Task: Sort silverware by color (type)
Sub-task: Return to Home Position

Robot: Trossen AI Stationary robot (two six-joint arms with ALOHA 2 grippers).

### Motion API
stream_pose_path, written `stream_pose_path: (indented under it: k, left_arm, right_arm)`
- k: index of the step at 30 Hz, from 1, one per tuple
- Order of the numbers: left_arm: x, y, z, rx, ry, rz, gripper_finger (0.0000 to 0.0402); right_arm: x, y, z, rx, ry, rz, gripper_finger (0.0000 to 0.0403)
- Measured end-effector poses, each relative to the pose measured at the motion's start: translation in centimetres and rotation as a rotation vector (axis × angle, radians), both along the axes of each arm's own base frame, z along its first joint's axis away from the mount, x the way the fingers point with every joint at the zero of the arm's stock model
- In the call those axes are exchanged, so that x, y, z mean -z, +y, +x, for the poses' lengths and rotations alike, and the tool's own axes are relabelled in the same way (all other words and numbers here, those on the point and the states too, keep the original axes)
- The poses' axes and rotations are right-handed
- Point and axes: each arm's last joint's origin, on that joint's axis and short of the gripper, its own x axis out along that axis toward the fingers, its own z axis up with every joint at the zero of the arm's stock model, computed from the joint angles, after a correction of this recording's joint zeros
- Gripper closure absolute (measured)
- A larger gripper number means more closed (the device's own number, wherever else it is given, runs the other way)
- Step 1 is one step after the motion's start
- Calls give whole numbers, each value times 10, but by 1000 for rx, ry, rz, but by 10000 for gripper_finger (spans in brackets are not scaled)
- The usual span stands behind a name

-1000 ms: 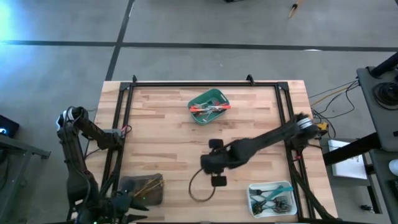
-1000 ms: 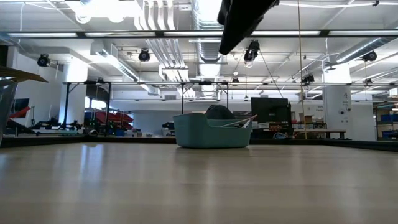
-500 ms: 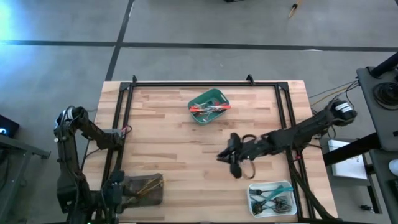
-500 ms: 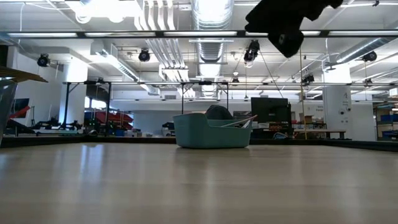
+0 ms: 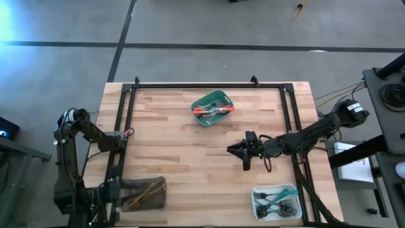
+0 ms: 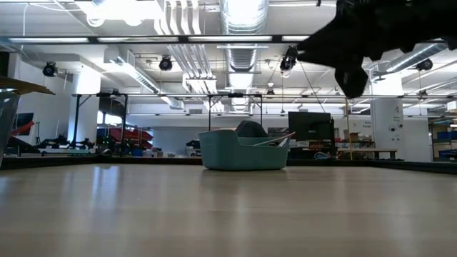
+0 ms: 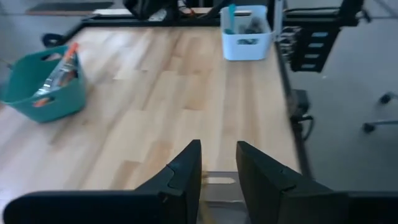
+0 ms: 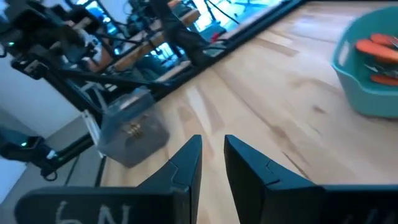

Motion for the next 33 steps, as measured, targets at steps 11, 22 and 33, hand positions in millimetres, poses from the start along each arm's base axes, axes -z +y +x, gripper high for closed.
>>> stream_pose_path:
  k: [11,22,33]
  left_arm:
    - [0,19,-4,-45,9,133,317]
    - [-1,44,-10,-51,4,107,317]
    - [-8,80,-16,-31,-23,84,317]
  right_arm:
    - [46,-5,-5,168,75,90,342]
    - [83,-13,10,212,-118,203,342]
    - [78,-31,0,164,-155,185,342]
